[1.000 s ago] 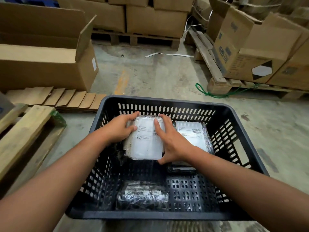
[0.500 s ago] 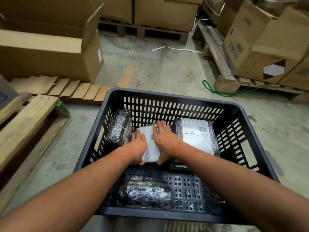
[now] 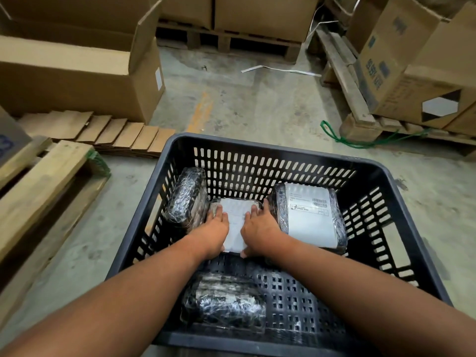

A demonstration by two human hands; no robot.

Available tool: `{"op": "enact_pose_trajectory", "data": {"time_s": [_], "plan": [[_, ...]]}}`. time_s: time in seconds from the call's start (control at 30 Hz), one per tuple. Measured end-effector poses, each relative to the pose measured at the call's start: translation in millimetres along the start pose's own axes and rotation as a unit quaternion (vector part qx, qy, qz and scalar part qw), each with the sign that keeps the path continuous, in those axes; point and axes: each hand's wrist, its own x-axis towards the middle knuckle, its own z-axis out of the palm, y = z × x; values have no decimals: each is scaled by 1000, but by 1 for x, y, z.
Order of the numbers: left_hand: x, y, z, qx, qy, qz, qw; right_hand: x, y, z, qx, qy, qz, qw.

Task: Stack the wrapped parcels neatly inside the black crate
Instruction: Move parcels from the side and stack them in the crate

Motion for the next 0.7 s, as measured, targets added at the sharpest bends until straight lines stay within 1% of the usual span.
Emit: {"op": "enact_pose_trajectory", "data": {"time_s": [0.3,0.4,0.5,0.53,0.6,0.63,0.7], "plan": [[-3,6,-6,-34,6,-11,999,5,-5,6,4,3,13,1000],[-9,11,-18,-23,10,-5,1000,-1,-4,5,12,21,10,1000],[-18,14,-43,-1,26,28,999,-13,-1,4,36,55,-22,998],[-22,13,-54,-2,37,41,998,-17,0,3,59,74,-29,995],[-31,8,-78,-13,82,66,994,-22,2,-1,148,127,-27,980],[-37,4,-92,-31,120,74,990,-24,3,-5,210,156,-21,965],[-50,-7,-117,-69,198,89,974,-27,3,-16,342,211,-13,916]]}}
